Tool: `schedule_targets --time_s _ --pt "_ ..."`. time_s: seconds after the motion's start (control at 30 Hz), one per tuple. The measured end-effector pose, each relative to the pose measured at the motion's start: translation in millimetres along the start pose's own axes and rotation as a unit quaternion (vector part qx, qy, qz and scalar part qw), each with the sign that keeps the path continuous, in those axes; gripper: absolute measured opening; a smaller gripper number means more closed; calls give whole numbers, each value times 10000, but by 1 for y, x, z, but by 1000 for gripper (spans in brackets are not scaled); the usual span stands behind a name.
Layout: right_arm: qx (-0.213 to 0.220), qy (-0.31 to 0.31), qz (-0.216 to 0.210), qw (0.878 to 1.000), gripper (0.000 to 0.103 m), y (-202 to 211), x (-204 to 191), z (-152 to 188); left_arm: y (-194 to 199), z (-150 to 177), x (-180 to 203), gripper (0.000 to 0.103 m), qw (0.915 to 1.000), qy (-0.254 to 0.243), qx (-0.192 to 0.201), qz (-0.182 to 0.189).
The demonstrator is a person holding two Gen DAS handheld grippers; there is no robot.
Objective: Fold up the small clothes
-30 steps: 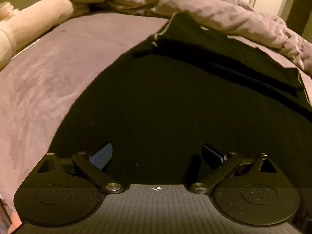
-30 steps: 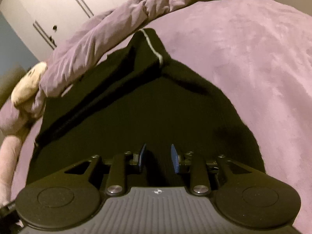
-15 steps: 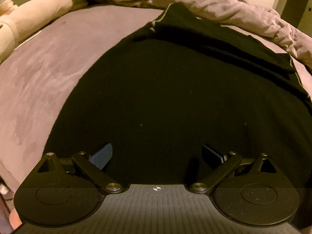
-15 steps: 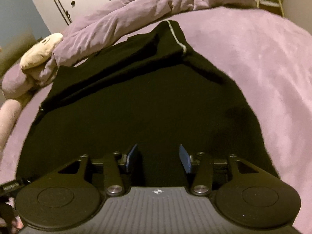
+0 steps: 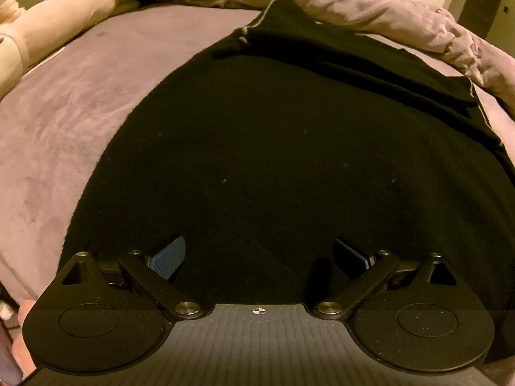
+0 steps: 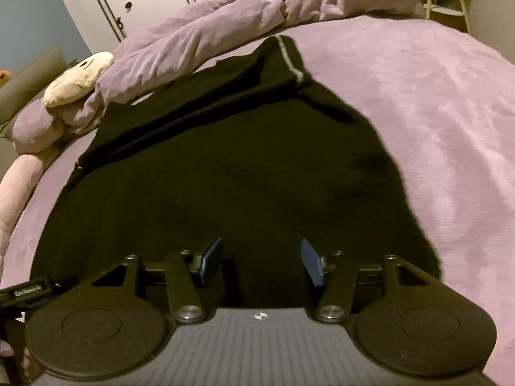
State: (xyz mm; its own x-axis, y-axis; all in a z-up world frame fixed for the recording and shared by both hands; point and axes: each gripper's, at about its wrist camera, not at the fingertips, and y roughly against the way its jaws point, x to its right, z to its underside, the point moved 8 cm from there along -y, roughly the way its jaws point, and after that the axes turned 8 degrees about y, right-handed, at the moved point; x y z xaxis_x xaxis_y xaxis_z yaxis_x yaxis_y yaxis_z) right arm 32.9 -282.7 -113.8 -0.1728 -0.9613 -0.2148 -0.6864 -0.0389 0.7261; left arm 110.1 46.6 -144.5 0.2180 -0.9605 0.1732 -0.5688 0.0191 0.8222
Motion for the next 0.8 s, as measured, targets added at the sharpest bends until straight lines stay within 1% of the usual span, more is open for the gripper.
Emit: schedule_targets --time_s 0.27,0.43,0.5,0.6,0.8 --pt "46 -282 185 9994 56 15 36 9 -2 2 1 101 9998 -161 -27 -76" --pt "149 -384 460 9981 57 22 61 11 -3 0 -3 101 9999 -68 -49 -120" --pt "182 -441 490 9977 57 21 67 11 -5 0 -2 101 9998 -86 -52 -164" --pt "254 -572 457 9970 57 21 73 9 -6 0 -1 101 9996 -169 -58 -209" --pt "338 -479 544 9968 57 23 75 7 -6 1 1 101 9994 -194 -66 -261"
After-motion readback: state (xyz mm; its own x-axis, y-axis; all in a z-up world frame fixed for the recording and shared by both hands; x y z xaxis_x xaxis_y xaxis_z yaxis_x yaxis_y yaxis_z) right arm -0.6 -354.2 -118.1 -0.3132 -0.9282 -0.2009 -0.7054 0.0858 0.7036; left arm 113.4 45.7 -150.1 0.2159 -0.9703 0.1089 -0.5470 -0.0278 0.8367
